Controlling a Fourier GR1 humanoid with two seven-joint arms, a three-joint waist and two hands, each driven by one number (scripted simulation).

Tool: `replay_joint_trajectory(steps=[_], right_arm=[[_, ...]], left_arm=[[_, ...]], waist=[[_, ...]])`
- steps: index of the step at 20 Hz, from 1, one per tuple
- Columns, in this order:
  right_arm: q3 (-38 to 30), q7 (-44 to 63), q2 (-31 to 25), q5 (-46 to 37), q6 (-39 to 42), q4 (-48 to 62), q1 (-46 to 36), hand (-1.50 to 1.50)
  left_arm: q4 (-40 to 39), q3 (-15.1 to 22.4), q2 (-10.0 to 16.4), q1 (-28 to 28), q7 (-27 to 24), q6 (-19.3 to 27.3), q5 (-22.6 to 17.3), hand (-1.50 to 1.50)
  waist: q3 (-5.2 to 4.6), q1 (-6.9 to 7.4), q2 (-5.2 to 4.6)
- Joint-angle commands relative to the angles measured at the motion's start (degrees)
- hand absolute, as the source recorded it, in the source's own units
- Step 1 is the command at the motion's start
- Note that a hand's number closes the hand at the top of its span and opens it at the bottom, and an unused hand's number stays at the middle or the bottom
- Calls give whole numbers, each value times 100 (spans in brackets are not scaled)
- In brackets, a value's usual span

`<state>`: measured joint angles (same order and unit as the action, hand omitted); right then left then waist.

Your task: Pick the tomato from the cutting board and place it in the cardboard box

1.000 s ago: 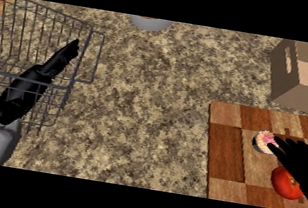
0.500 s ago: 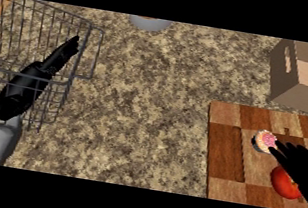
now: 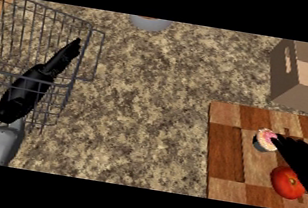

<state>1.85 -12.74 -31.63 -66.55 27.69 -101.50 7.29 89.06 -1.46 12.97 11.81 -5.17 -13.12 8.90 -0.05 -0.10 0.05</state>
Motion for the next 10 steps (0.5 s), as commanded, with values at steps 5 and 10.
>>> replay_joint_trajectory(steps=[5, 10], right_arm=[[390, -618, 238, -433, -914, 446, -282, 150], [233, -960, 235, -452, -1475, 180, 40, 150]], left_arm=[[-198, -244, 185, -13, -198, -256, -51, 0], [230, -137, -60, 250, 589, -142, -39, 0]], waist=[[6, 20, -6], [6, -21, 4]])
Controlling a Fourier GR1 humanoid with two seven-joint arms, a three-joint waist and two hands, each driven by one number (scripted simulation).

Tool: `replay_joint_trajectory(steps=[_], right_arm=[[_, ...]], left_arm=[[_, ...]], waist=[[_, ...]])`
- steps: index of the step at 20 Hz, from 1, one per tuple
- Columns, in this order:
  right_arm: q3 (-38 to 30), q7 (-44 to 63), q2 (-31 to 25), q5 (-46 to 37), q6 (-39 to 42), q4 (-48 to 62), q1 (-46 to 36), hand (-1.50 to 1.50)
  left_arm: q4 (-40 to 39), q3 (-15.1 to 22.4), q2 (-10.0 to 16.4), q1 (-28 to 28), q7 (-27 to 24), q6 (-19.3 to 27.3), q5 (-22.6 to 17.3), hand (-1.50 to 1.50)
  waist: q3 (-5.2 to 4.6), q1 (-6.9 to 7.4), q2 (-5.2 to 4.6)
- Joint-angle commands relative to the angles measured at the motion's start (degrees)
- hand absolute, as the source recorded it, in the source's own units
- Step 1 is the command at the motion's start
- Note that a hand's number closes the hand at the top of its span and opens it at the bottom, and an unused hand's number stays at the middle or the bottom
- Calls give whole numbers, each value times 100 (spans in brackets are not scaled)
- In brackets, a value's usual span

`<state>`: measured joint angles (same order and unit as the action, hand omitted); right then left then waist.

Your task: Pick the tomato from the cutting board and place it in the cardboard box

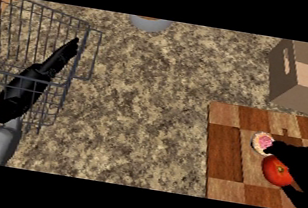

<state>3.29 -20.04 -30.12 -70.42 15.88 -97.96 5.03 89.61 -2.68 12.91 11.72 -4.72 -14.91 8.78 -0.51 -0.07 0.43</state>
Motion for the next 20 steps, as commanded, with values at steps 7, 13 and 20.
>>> replay_joint_trajectory(steps=[7, 13, 20], right_arm=[[811, -2870, -475, 1016, -39, 306, -367, 150], [148, -4078, -556, 1936, -547, 393, -566, 150], [-992, -4548, -1247, 3387, -252, -212, -469, 150]], left_arm=[[-226, 5, -84, 136, -46, -45, 29, 0], [-256, -239, 56, 131, -35, -54, 20, 0], [-363, -259, -5, 342, -1, -94, 36, 0]], waist=[[60, 154, -92], [54, 3, -44], [51, -67, -36]])
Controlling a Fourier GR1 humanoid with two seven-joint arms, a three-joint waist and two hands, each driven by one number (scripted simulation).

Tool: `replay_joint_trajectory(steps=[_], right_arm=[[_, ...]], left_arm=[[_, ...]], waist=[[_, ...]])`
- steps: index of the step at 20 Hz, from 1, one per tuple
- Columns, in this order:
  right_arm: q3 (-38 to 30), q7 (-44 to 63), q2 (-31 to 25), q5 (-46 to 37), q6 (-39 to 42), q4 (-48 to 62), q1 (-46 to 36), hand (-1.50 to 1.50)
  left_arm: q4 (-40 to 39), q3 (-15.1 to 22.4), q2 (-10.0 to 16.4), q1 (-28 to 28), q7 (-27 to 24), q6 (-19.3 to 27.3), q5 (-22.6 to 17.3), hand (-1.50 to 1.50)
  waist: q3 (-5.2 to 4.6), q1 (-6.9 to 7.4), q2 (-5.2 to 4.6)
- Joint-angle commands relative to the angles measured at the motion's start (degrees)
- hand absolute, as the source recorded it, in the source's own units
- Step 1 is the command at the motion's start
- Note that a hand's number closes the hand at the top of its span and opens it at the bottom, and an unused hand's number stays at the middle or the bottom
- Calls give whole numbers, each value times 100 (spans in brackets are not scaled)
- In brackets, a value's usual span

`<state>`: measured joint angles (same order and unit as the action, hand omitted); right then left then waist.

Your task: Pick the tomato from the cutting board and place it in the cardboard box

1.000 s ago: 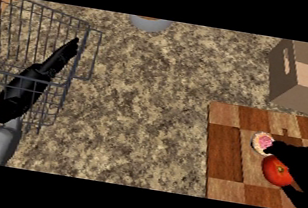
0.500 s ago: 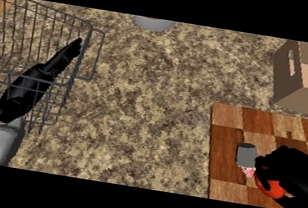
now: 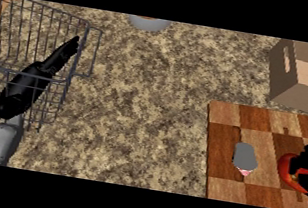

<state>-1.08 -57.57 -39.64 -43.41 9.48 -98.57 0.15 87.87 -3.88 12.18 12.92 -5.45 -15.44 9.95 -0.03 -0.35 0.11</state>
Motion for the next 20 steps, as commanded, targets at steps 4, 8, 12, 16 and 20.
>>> replay_joint_trajectory(steps=[4, 8, 12, 16, 20], right_arm=[[-1523, 469, -583, 2117, 1294, 16, -590, 150], [-1808, 1504, -502, 2810, 1603, 705, -906, 150], [-1907, 2696, -647, 2941, 1654, 1263, -1887, 150], [-1767, 2787, -697, 2751, 1568, 2604, -2835, 150], [-1536, 2354, -1105, 2131, 1415, 3810, -3636, 150]], left_arm=[[464, -37, 13, -187, 416, -52, -72, 0], [22, 10, -77, 35, 108, 7, 60, 0], [109, -45, -45, 91, 215, -108, -30, 0], [274, 53, -132, -47, 247, -122, 27, 0], [-94, 205, -360, 180, 34, 174, 351, 0]], waist=[[0, 51, 30], [-4, 30, -19], [-2, 118, -26], [3, 189, -39], [4, 177, -62]])
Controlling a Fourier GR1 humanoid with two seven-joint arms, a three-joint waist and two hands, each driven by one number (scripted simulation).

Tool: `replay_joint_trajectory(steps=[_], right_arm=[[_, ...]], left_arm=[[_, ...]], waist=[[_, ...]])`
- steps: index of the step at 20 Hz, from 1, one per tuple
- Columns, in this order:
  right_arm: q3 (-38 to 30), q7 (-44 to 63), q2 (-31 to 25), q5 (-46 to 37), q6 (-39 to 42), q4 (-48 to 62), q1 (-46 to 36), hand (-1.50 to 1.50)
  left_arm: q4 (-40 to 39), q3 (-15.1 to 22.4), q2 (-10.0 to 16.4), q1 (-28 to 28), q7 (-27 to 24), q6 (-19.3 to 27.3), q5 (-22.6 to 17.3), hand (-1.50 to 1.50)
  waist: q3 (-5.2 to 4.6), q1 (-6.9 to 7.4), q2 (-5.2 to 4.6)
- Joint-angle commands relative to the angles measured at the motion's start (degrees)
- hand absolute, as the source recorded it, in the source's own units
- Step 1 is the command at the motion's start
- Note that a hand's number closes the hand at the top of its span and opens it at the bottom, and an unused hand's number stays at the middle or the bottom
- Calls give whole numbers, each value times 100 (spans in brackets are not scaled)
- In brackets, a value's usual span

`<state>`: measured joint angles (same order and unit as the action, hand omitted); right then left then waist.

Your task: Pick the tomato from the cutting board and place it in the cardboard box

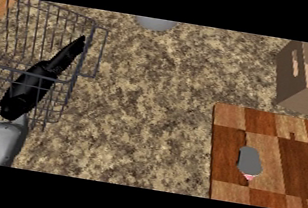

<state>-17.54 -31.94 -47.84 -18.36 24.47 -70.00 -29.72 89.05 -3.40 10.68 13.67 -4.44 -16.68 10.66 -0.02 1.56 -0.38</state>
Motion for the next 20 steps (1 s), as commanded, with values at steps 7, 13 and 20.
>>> replay_joint_trajectory(steps=[7, 13, 20], right_arm=[[1149, -819, -674, -1751, -226, 2478, -1195, 150], [1631, -1542, -828, -2386, -170, 3742, -1668, 150], [2294, -2383, -1072, -3043, -144, 4506, -1783, -150]], left_arm=[[-132, 141, -183, 275, 103, 20, 82, 0], [-252, 121, -96, 231, -225, 2, 196, 0], [-101, 144, -178, 185, -108, -15, 179, 0]], waist=[[12, 240, -100], [21, 324, -142], [32, 360, -147]])
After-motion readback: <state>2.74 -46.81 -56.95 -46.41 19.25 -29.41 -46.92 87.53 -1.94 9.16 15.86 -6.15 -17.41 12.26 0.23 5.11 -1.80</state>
